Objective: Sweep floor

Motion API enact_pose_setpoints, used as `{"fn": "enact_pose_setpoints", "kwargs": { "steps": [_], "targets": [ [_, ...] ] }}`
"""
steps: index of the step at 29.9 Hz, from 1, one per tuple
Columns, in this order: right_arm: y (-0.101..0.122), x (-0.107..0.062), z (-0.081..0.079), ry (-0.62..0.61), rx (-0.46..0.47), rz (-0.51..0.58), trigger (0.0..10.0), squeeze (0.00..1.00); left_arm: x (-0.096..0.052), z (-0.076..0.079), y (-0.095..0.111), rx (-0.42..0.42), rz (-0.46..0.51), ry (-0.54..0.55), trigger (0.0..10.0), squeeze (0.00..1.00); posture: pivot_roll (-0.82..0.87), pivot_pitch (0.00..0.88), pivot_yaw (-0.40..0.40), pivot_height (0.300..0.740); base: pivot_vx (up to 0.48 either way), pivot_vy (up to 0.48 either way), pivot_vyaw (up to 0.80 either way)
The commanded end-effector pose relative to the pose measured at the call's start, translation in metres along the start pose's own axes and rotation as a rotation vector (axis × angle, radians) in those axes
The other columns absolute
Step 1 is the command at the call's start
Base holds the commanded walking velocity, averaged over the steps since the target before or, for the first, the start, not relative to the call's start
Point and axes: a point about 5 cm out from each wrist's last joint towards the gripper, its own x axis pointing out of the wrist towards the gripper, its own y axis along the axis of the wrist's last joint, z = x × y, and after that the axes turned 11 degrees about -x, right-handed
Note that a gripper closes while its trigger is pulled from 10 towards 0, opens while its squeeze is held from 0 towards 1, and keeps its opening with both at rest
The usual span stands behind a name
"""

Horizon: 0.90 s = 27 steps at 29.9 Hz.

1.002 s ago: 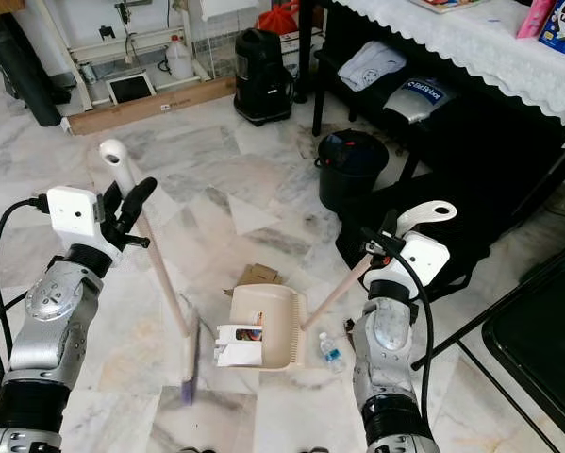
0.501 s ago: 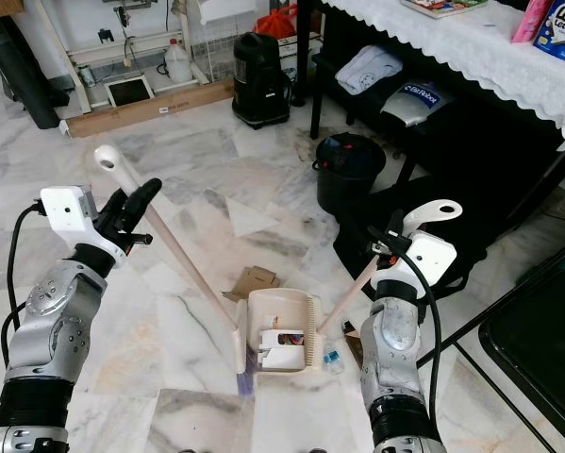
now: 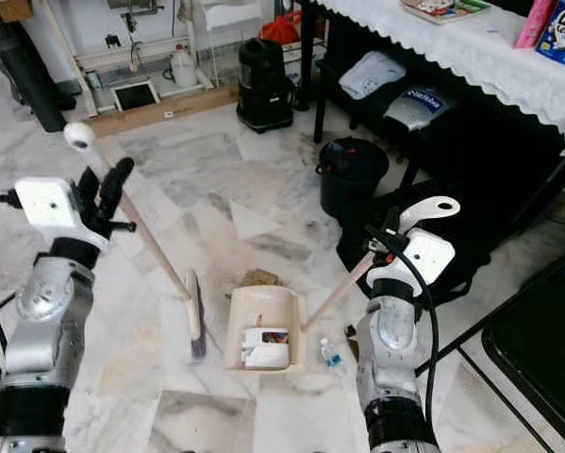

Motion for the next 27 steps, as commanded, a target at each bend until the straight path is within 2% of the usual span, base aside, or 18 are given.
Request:
{"fn": "enact_pose_setpoints", "kwargs": {
  "steps": [1, 2, 10, 19, 27],
  "targets": [
    [0.014, 0.001, -0.005, 0.032, -0.017, 0.074, 10.0, 0.0, -0.003, 0.002, -0.003, 0.054, 0.006, -0.028, 10.0, 0.0, 0.0, 0.004, -0.003, 0.74, 0.0, 0.0, 0.0],
    [0.015, -0.003, -0.006, 0.054, -0.035, 0.087, 10.0, 0.0, -0.007, 0.003, -0.011, 0.063, -0.019, -0.034, 10.0, 0.0, -0.01, 0.0, -0.004, 0.74, 0.0, 0.0, 0.0],
    [0.018, -0.011, 0.006, 0.034, -0.054, 0.089, 10.0, 0.0, -0.015, 0.008, -0.021, 0.073, -0.045, -0.047, 10.0, 0.0, -0.01, 0.0, -0.003, 0.74, 0.0, 0.0, 0.0],
    [0.016, -0.019, 0.01, -0.007, -0.059, 0.065, 10.0, 0.0, -0.016, 0.013, -0.027, 0.083, -0.051, -0.069, 10.0, 0.0, -0.01, 0.0, 0.013, 0.74, 0.0, 0.0, 0.0],
    [0.017, -0.019, 0.009, -0.01, -0.06, 0.055, 10.0, 0.0, -0.017, 0.012, -0.03, 0.088, -0.057, -0.065, 10.0, 0.0, -0.01, 0.0, 0.012, 0.74, 0.0, 0.0, 0.0]
  ]
}}
